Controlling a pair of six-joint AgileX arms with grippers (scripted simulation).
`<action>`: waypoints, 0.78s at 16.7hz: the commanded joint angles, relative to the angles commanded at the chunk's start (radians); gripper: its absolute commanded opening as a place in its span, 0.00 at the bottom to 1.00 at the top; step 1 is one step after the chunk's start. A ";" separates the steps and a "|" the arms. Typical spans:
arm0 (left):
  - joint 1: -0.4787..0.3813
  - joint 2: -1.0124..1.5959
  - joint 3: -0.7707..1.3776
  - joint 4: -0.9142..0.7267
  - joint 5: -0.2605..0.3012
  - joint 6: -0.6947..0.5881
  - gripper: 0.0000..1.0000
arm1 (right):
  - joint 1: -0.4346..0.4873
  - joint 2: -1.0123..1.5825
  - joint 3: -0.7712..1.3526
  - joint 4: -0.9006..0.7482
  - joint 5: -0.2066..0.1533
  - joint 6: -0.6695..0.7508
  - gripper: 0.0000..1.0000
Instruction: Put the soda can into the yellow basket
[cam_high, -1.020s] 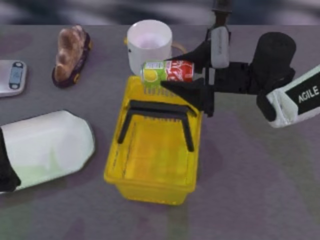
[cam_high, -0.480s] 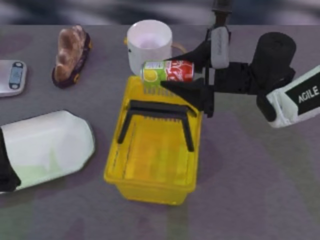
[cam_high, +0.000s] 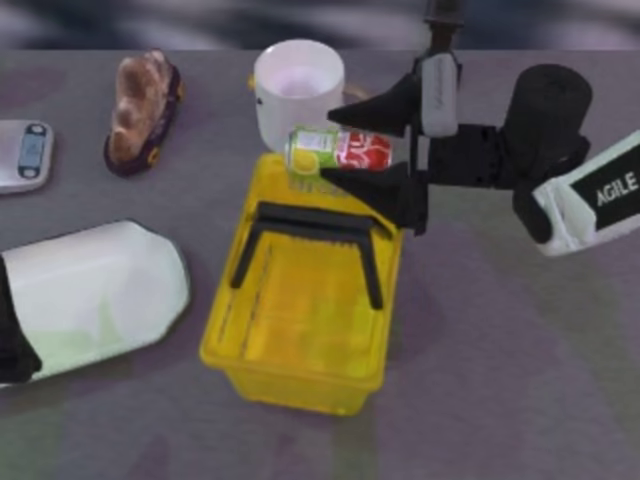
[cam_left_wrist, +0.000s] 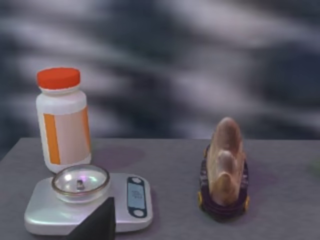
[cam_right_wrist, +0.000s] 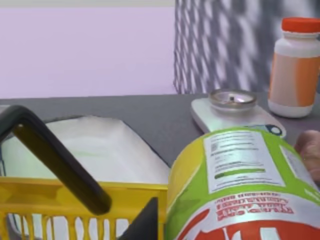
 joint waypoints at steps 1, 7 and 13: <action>0.000 0.000 0.000 0.000 0.000 0.000 1.00 | 0.000 0.000 0.000 0.000 0.000 0.000 1.00; 0.000 0.000 0.000 0.000 0.000 0.000 1.00 | -0.005 -0.012 0.002 -0.007 0.006 -0.002 1.00; -0.060 0.132 0.126 -0.101 0.025 0.080 1.00 | -0.017 -0.158 -0.072 -0.067 0.065 -0.013 1.00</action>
